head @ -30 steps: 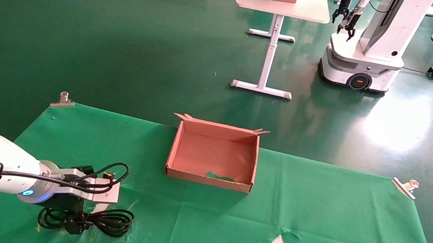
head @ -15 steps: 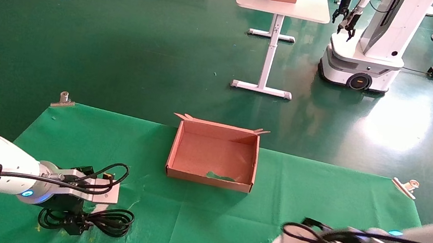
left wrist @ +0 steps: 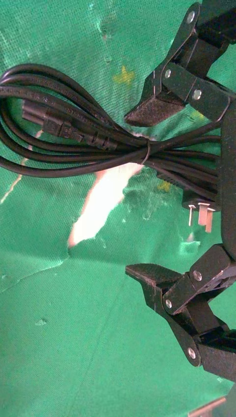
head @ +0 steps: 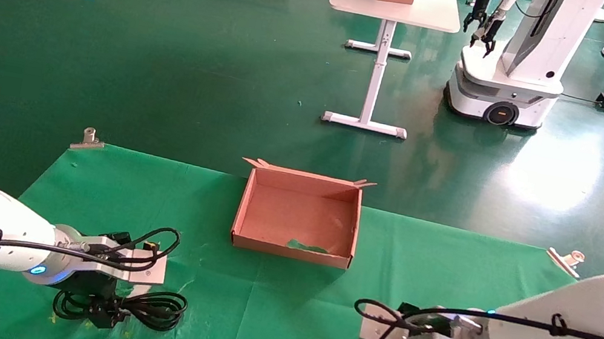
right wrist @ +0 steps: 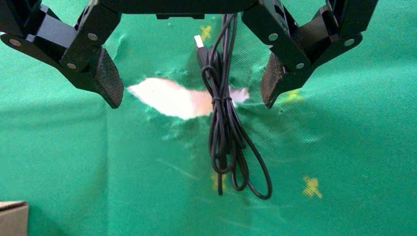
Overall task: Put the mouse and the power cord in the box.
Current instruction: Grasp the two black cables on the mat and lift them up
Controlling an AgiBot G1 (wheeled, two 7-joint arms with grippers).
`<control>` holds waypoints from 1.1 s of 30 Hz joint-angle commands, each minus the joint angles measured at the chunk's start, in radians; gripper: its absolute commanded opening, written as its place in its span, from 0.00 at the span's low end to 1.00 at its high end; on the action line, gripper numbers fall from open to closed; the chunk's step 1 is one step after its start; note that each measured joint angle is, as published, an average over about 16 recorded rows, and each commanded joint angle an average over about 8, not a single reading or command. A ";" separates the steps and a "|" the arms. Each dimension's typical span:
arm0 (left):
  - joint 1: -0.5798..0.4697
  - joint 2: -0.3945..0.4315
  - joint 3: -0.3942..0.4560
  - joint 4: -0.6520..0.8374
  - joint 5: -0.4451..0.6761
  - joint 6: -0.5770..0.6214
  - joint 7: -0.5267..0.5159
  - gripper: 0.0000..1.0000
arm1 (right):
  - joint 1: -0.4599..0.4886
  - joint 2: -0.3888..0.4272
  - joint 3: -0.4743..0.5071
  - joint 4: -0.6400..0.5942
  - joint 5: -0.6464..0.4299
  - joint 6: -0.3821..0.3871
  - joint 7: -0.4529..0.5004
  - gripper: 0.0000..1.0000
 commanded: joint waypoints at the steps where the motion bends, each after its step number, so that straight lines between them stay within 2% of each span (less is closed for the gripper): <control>1: 0.000 0.000 0.000 0.000 0.000 0.000 0.000 0.30 | 0.006 -0.009 -0.004 -0.018 -0.006 -0.001 0.000 0.44; 3: 0.000 0.000 0.000 0.000 0.000 0.000 0.000 0.06 | 0.008 -0.013 -0.006 -0.027 -0.007 -0.003 -0.003 0.19; 4: 0.000 0.000 0.000 0.000 0.000 0.000 0.000 0.00 | 0.009 -0.015 -0.007 -0.029 -0.008 -0.003 -0.004 0.07; 5: 0.000 0.000 0.000 0.001 0.001 0.000 0.000 0.00 | 0.010 -0.016 -0.008 -0.032 -0.009 -0.003 -0.005 0.00; 33: 0.000 0.000 0.000 0.000 -0.001 0.000 0.000 0.00 | 0.005 -0.007 -0.003 -0.016 -0.002 -0.004 0.000 0.00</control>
